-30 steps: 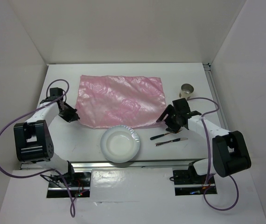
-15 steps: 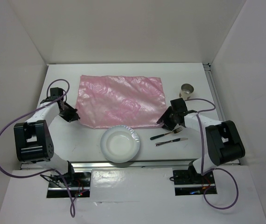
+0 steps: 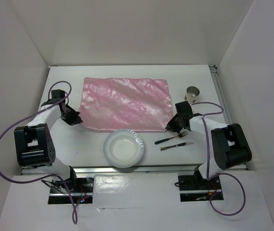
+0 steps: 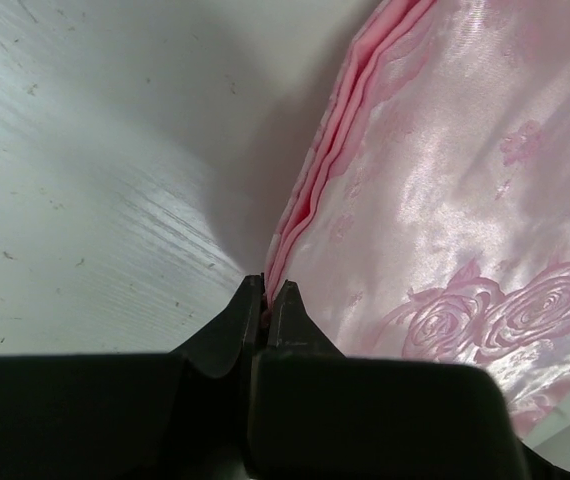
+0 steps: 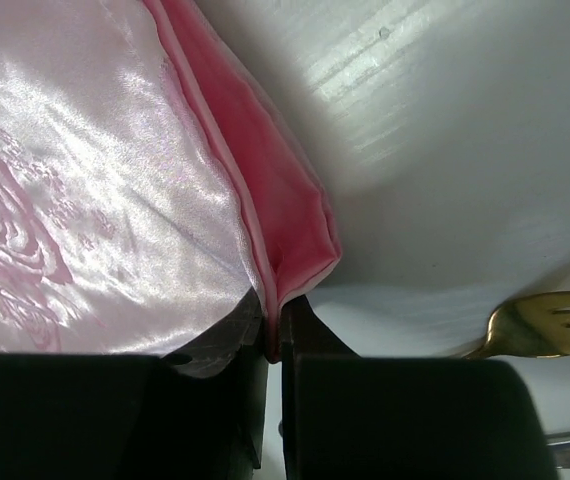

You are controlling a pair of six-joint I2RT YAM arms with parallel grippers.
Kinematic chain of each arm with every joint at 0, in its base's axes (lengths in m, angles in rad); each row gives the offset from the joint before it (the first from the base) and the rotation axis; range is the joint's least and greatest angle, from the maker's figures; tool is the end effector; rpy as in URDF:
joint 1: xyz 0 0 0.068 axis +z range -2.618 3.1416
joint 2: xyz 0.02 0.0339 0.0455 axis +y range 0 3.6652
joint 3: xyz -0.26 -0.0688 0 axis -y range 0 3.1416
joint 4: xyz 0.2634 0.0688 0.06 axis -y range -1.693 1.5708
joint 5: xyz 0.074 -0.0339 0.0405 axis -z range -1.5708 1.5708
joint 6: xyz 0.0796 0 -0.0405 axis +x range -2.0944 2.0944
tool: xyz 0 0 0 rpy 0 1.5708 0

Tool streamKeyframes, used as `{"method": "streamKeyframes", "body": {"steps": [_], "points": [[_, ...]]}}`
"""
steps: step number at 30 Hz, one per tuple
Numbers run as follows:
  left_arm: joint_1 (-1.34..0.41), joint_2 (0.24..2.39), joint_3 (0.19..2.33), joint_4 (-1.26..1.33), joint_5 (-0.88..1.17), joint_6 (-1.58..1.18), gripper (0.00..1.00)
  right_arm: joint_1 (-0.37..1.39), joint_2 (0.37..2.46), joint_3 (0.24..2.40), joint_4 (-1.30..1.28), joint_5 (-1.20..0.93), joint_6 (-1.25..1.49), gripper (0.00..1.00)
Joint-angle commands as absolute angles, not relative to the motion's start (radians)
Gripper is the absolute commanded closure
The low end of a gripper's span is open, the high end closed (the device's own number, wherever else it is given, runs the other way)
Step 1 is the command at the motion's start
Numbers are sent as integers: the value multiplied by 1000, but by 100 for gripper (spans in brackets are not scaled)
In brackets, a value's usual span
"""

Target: Set the dinner table for one person

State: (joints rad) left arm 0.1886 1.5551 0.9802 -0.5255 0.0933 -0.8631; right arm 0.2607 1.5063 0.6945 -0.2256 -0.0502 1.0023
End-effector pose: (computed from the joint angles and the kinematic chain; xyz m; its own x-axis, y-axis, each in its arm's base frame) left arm 0.3344 0.0563 0.1440 -0.4589 -0.8578 -0.2315 -0.7597 0.5139 -0.3984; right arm 0.2947 0.0828 0.0910 -0.6856 0.6882 -0.2373 0.5493 0.7030 0.4517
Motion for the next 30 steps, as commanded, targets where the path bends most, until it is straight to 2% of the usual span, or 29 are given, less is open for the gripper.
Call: {"method": "streamKeyframes", "body": {"steps": [1,5,7,10,13,20,24,30], "points": [[187,1569,1057,-526,126,-835,100,255,1480,779,-224,17,959,100],[198,1601,1286,-578,179,-786,100,242,1489,1016,-248,46,839,100],[219,1611,1466,-598,260,-738,100,218,1499,1198,-276,55,769,100],[229,1654,1776,-682,275,-681,100,218,1471,1383,-299,64,686,100],[238,1646,1978,-779,275,-663,100,209,1399,1465,-299,64,644,100],[270,1425,1894,-673,325,-732,100,209,1238,1509,-337,46,612,100],[298,1391,1908,-686,316,-720,100,199,1171,1532,-380,69,591,100],[298,1442,1962,-709,337,-701,100,199,1206,1592,-368,87,557,100]]}}
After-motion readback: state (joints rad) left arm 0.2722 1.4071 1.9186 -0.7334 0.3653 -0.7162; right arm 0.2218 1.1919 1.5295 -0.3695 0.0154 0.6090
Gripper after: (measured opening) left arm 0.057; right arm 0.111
